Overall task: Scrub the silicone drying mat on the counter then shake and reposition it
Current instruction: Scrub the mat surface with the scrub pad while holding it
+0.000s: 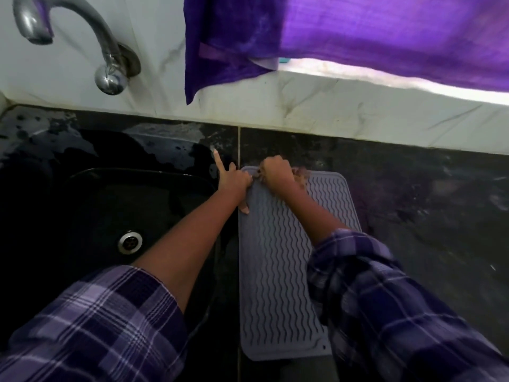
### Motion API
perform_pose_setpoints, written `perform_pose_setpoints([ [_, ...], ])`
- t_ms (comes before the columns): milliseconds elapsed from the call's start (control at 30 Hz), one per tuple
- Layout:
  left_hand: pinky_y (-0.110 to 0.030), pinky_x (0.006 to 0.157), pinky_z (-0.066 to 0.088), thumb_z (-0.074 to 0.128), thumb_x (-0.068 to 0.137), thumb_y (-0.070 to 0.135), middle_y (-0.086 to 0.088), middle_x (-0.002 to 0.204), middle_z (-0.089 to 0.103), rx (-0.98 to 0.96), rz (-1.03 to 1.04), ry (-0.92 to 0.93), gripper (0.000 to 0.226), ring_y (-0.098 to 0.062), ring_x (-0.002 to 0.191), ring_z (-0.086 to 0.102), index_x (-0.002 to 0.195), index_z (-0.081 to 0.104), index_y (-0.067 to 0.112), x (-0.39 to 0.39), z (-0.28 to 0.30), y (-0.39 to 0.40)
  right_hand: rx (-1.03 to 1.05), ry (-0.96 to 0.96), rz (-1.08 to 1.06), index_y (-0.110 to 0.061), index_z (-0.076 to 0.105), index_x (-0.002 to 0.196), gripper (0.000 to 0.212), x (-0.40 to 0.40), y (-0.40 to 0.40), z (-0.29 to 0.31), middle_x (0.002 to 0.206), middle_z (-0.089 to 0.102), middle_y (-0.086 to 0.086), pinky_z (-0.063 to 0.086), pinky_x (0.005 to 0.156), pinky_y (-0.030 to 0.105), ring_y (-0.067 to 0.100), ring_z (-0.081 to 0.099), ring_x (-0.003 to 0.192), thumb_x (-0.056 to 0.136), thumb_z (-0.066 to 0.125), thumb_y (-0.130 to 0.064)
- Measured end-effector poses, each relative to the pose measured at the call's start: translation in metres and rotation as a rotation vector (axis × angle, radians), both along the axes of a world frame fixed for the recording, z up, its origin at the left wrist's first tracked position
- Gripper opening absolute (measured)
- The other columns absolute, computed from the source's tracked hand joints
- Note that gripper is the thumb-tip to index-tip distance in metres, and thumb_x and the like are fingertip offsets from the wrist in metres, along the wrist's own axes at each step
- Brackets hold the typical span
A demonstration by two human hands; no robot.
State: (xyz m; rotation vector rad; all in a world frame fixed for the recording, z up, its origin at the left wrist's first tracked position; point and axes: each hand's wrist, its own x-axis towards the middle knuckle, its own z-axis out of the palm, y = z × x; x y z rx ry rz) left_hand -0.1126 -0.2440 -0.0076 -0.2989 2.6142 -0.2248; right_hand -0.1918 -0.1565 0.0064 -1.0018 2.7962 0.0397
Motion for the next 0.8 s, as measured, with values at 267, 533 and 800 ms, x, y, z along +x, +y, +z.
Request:
perform_pose_setpoints([
  [267, -0.079, 0.099, -0.01, 0.071, 0.065, 0.067, -0.001, 0.152, 0.038, 0.047, -0.04, 0.009, 0.099, -0.035, 0.147, 0.015, 0.147, 0.033, 0.028, 0.002, 0.002, -0.003, 0.221, -0.273, 0.052, -0.009, 0.067, 0.106, 0.025, 0.095, 0.07, -0.012, 0.11, 0.066, 0.013, 0.05, 0.091, 0.036, 0.029, 0.062, 0.104, 0.082, 0.064, -0.015],
  [533, -0.08, 0.098, -0.009, 0.069, 0.064, 0.071, -0.003, 0.158, 0.029, -0.034, -0.029, -0.025, 0.105, -0.035, 0.149, 0.008, 0.151, 0.028, 0.028, 0.001, -0.002, 0.002, 0.041, -0.112, -0.082, -0.009, 0.071, 0.096, 0.018, 0.028, 0.024, 0.01, 0.098, 0.072, 0.015, 0.052, 0.082, 0.035, 0.027, 0.066, 0.088, 0.088, 0.057, -0.016],
  [800, -0.08, 0.096, -0.011, 0.066, 0.067, 0.072, -0.002, 0.161, 0.019, -0.029, -0.048, -0.031, 0.108, -0.038, 0.149, 0.003, 0.153, 0.02, 0.027, 0.0, -0.009, 0.001, 0.248, -0.317, -0.1, -0.013, 0.066, 0.109, 0.025, 0.118, 0.091, -0.017, 0.112, 0.065, 0.007, 0.049, 0.093, 0.035, 0.024, 0.06, 0.105, 0.084, 0.063, -0.017],
])
